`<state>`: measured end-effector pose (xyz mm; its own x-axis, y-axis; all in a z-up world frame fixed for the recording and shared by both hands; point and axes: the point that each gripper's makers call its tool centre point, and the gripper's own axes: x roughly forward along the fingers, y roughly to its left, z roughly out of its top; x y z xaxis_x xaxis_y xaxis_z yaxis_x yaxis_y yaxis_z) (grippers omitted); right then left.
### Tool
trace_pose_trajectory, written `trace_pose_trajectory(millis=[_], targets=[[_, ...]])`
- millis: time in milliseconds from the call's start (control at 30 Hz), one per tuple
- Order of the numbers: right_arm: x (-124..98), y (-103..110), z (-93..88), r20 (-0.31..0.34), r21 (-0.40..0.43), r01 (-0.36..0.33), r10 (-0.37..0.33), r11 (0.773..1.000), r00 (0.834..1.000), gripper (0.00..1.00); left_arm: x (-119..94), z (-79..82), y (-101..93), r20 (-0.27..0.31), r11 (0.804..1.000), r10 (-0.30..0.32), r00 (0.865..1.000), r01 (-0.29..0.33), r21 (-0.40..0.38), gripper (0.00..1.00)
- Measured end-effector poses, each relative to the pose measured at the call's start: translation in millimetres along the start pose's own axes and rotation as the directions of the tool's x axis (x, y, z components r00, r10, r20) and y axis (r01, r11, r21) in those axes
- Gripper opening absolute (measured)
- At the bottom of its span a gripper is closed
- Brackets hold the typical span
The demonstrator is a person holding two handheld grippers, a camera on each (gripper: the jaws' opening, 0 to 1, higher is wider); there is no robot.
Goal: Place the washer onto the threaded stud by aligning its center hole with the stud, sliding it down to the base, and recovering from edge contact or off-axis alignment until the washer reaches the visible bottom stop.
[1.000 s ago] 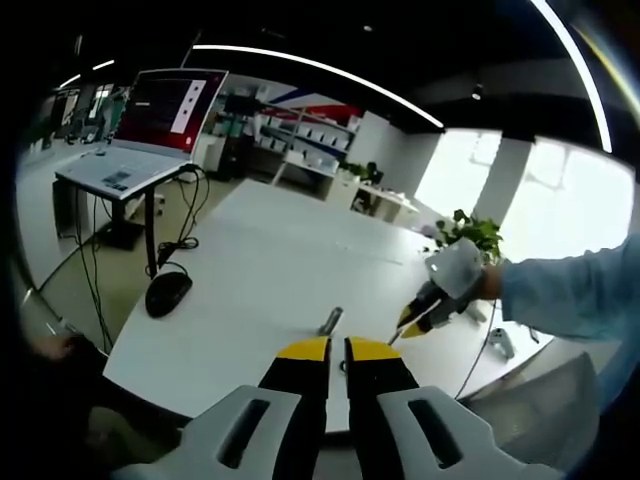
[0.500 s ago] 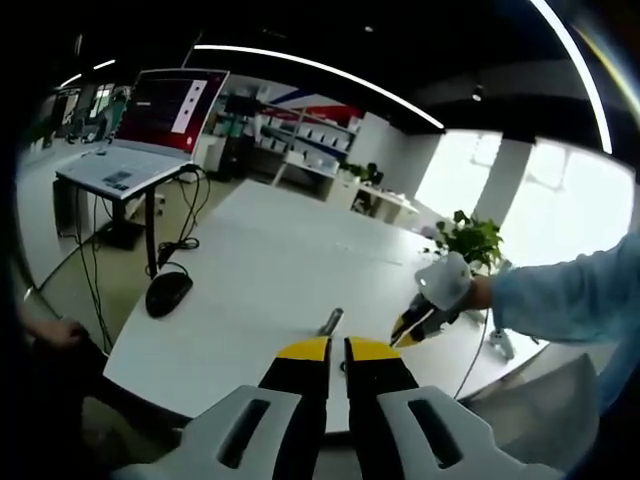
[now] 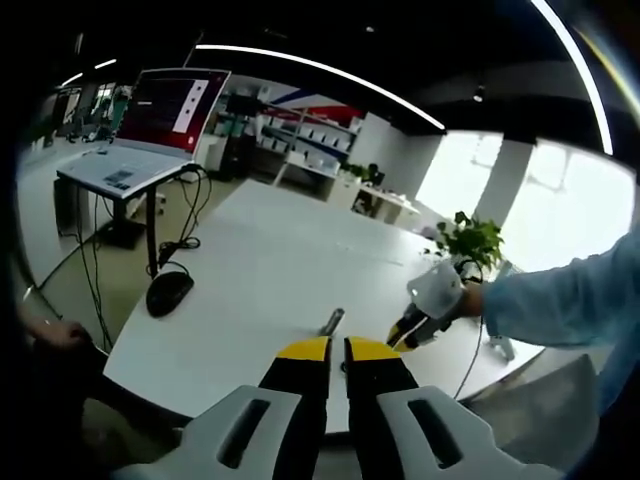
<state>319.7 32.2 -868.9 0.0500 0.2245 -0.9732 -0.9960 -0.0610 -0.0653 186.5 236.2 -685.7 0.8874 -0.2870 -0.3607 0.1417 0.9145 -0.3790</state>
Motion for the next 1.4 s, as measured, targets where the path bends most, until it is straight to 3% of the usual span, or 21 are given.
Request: trace_pose_trajectory(millis=[133, 233, 367, 800, 967, 1400], targets=[[1, 0, -0.4, 0.001, -0.036, -0.006, 0.006, 0.999, 1.0, 0.14, 0, -0.3, 0.1, -0.001, 1.0, 0.002, 1.0, -0.002, -0.001, 0.03], [-1, -3, 0.2, 0.008, -0.034, 0.017, -0.017, 0.999, 1.0, 0.22, 0, -0.6, 0.2, -0.003, 1.0, 0.003, 1.0, -0.003, 0.0, 0.03], [-9, -2, 5.3, 0.063, 0.05, 0.011, -0.014, 0.999, 0.998, 0.28, 0, -0.1, 0.5, 0.0, 1.0, 0.003, 1.0, -0.003, -0.002, 0.03], [-30, 4, -17.4, 0.087, 0.143, 0.004, -0.016, 0.99, 0.996, 0.26, 0, 0.2, -0.2, 0.001, 1.0, 0.002, 1.0, -0.002, -0.002, 0.03], [-27, 14, -21.1, 0.098, 0.172, -0.016, 0.0, 0.985, 0.995, 0.26, 0, 0.1, -0.5, 0.0, 1.0, 0.001, 1.0, -0.001, -0.001, 0.03], [-8, 34, -26.0, 0.073, 0.147, -0.05, 0.04, 0.988, 0.997, 0.25, -1, 0.9, -0.7, 0.005, 1.0, 0.0, 1.0, 0.0, -0.003, 0.03]])
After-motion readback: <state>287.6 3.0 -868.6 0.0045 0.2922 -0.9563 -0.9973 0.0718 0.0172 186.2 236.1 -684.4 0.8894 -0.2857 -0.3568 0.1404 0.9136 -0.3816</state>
